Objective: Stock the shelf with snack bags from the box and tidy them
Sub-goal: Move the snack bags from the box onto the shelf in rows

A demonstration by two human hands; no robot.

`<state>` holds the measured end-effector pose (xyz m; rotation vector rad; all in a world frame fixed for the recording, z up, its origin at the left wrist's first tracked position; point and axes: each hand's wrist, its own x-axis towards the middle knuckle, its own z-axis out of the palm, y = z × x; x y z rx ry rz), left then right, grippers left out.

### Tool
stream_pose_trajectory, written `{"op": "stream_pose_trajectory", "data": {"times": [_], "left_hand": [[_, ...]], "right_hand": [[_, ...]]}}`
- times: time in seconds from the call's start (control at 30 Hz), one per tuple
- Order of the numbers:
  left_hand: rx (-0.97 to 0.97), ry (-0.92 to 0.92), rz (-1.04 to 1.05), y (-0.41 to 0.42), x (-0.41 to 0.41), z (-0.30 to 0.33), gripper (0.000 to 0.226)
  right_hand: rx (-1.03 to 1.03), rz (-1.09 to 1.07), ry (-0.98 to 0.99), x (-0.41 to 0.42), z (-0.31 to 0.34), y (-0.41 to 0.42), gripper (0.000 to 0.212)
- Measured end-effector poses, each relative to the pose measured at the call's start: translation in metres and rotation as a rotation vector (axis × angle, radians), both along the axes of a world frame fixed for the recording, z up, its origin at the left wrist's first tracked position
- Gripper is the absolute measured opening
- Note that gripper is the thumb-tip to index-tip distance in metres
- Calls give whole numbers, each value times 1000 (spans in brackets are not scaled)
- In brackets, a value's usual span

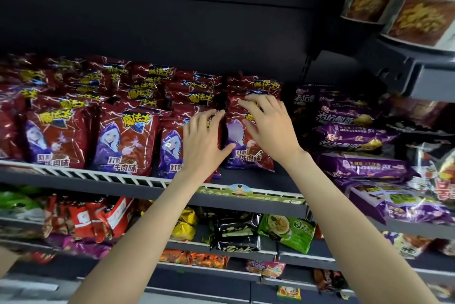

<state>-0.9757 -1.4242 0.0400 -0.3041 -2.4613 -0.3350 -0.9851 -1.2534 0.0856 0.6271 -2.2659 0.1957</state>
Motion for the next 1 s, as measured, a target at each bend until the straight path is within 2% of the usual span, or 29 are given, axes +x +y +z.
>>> {"op": "stream_pose_trajectory", "data": {"times": [0.17,0.27,0.37,0.47,0.53,0.63,0.73,0.8,0.87,0.93,1.0], "left_hand": [[255,104,-75,-24,25,26,47],[320,171,-65,-65,56,44,30],[261,113,37,-129,96,52,24],[148,-75,208,-205,144,50,28],[143,-164,301,-259,179,38,28],[95,-172,477,-333,241,19,25],[171,-261,673,-404,300,5,45],[245,-370,795,-462,339,-8,37],[240,-367,867,-516,372,-20,23],[264,-353,873,-560,390,-24,19],[328,-452,867,-598,396,-28,22]], "right_hand": [[-121,160,179,29,14,-29,19],[-160,265,188,42,27,-69,18],[-116,311,-4,56,31,-127,23],[-45,389,-292,73,21,-196,25],[-16,498,-460,87,8,-244,23],[11,662,-667,109,-20,-322,22],[33,772,-758,129,-48,-399,27],[44,843,-789,139,-60,-456,27],[77,899,-812,147,-62,-510,24],[101,952,-838,149,-62,-562,17],[128,998,-859,145,-63,-611,15]]}}
